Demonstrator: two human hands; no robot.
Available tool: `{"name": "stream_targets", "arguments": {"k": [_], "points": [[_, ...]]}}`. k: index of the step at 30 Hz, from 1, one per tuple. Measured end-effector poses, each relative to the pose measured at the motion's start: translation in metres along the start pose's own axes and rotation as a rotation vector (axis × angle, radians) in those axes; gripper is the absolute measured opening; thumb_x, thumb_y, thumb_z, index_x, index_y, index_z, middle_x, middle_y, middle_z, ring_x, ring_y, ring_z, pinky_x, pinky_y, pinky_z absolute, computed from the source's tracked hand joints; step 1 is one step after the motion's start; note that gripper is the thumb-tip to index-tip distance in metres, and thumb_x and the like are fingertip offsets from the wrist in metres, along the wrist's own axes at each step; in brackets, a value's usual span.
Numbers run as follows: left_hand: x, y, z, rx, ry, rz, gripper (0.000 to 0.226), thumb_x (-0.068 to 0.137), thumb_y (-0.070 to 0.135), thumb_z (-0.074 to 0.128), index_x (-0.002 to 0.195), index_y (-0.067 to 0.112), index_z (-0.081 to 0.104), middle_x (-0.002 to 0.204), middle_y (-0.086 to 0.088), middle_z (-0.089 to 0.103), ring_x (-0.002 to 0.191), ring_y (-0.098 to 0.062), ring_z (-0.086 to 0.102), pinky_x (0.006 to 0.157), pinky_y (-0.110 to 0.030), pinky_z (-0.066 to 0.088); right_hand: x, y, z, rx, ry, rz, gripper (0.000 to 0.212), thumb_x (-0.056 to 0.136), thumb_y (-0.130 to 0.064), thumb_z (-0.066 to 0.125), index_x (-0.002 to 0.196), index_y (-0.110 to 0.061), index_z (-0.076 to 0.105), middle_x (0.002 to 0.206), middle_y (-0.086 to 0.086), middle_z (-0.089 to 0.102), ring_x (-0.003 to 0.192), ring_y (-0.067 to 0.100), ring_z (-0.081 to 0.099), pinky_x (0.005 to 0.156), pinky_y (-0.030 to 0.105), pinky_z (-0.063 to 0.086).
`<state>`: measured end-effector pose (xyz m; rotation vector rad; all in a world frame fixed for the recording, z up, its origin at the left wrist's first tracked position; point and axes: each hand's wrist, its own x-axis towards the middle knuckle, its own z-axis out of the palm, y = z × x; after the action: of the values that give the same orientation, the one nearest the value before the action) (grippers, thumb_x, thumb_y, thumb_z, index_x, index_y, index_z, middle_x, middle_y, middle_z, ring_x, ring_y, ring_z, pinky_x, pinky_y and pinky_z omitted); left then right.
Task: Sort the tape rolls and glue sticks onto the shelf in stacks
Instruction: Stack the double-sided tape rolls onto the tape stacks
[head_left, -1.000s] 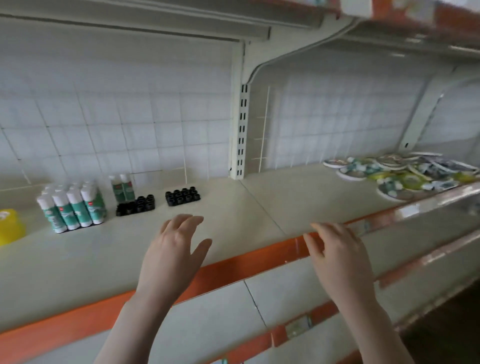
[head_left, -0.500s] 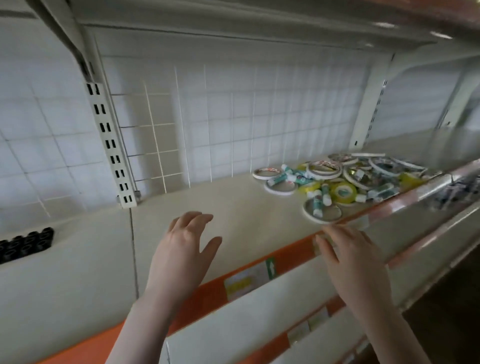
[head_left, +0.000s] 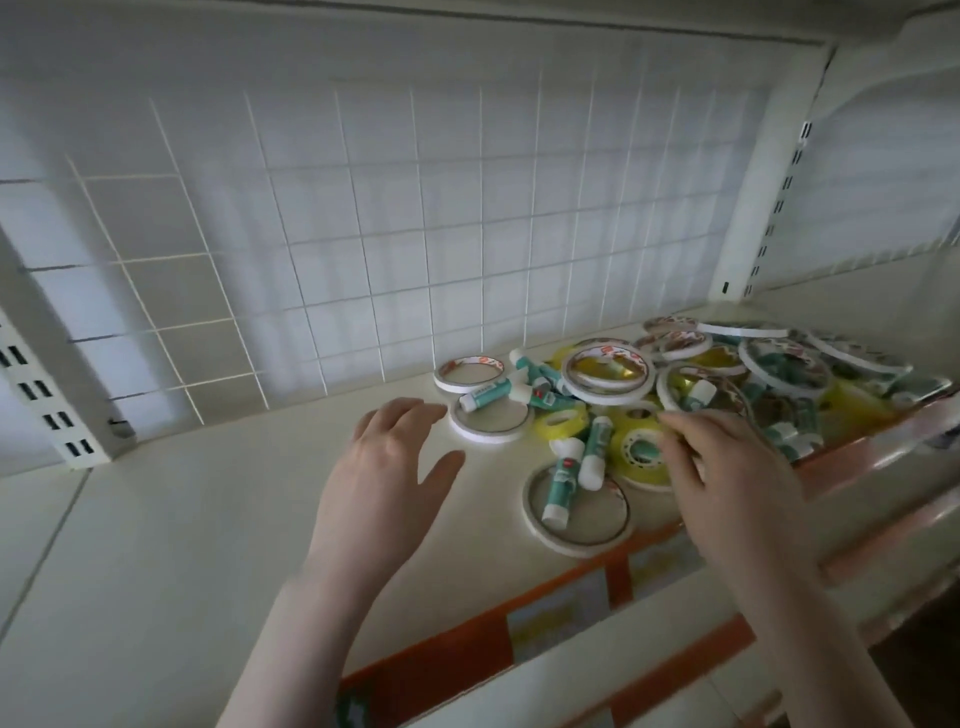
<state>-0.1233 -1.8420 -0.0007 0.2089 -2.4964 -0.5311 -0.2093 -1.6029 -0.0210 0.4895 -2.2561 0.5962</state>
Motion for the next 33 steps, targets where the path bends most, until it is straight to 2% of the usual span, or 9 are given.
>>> {"name": "stream_targets", "arguments": {"k": [4, 7, 10, 17, 20, 25, 31, 33], "points": [[0.007, 0.027, 0.029, 0.054, 0.040, -0.114, 0.040, 0.082, 0.026, 0.067, 0.120, 0.018, 0.060, 0.123, 0.002, 0.057, 0.113, -0.020, 0.051, 0.087, -0.026, 0.038, 0.032, 0.041, 0.017, 0.105, -0.039, -0.127, 0.017, 0.084, -0.008, 0.062, 0.098, -0.001, 0.070, 0.090, 0.013, 0.069, 0.081, 0.033, 0.064, 0.068, 0.043, 0.055], [0.010, 0.050, 0.046, 0.100, 0.053, -0.203, 0.041, 0.082, 0.027, 0.067, 0.121, 0.019, 0.060, 0.124, 0.003, 0.057, 0.113, -0.020, 0.050, 0.087, -0.024, 0.036, 0.056, 0.064, 0.029, 0.144, -0.073, -0.268, 0.014, 0.081, -0.006, 0.066, 0.093, -0.001, 0.071, 0.085, 0.012, 0.069, 0.077, 0.032, 0.064, 0.068, 0.042, 0.055], [0.014, 0.067, 0.054, 0.146, 0.082, -0.250, 0.040, 0.082, 0.025, 0.068, 0.120, 0.018, 0.062, 0.121, 0.002, 0.058, 0.112, -0.021, 0.052, 0.084, -0.021, 0.032, 0.076, 0.078, 0.038, 0.223, -0.102, -0.327, 0.014, 0.080, -0.003, 0.067, 0.094, -0.001, 0.071, 0.085, 0.011, 0.070, 0.075, 0.032, 0.065, 0.067, 0.041, 0.056], [0.017, 0.083, 0.065, 0.210, 0.105, -0.315, 0.038, 0.081, 0.025, 0.069, 0.118, 0.017, 0.062, 0.119, 0.003, 0.059, 0.110, -0.020, 0.053, 0.083, -0.021, 0.033, 0.102, 0.095, 0.062, 0.275, -0.226, -0.463, 0.018, 0.078, -0.004, 0.069, 0.096, -0.004, 0.072, 0.091, 0.009, 0.071, 0.084, 0.031, 0.065, 0.077, 0.041, 0.052], [0.020, 0.086, 0.068, 0.222, 0.114, -0.305, 0.037, 0.081, 0.022, 0.069, 0.116, 0.016, 0.063, 0.118, 0.003, 0.060, 0.108, -0.020, 0.054, 0.082, -0.022, 0.035, 0.103, 0.096, 0.067, 0.322, -0.275, -0.526, 0.019, 0.078, -0.005, 0.070, 0.096, -0.005, 0.072, 0.093, 0.007, 0.071, 0.088, 0.029, 0.066, 0.081, 0.042, 0.053], [0.036, 0.098, 0.075, 0.218, 0.051, -0.223, 0.037, 0.083, 0.025, 0.067, 0.120, 0.022, 0.061, 0.125, 0.006, 0.057, 0.117, -0.016, 0.049, 0.086, -0.023, 0.038, 0.103, 0.109, 0.064, 0.338, -0.202, -0.439, 0.018, 0.080, -0.002, 0.065, 0.096, -0.002, 0.071, 0.089, 0.010, 0.070, 0.082, 0.031, 0.065, 0.071, 0.044, 0.056], [0.060, 0.112, 0.091, 0.219, -0.057, -0.030, 0.038, 0.088, 0.027, 0.061, 0.126, 0.026, 0.057, 0.130, 0.010, 0.054, 0.122, -0.014, 0.046, 0.091, -0.032, 0.041, 0.101, 0.125, 0.056, 0.309, -0.216, -0.377, 0.023, 0.081, -0.005, 0.064, 0.103, -0.004, 0.070, 0.092, 0.009, 0.069, 0.085, 0.030, 0.065, 0.072, 0.042, 0.056], [0.066, 0.114, 0.096, 0.249, -0.082, 0.066, 0.035, 0.086, 0.023, 0.064, 0.121, 0.024, 0.062, 0.124, 0.006, 0.060, 0.116, -0.016, 0.052, 0.086, -0.033, 0.045, 0.101, 0.130, 0.053, 0.300, -0.218, -0.360, 0.024, 0.081, -0.005, 0.065, 0.104, -0.005, 0.070, 0.090, 0.008, 0.069, 0.084, 0.029, 0.065, 0.073, 0.039, 0.055]]}}
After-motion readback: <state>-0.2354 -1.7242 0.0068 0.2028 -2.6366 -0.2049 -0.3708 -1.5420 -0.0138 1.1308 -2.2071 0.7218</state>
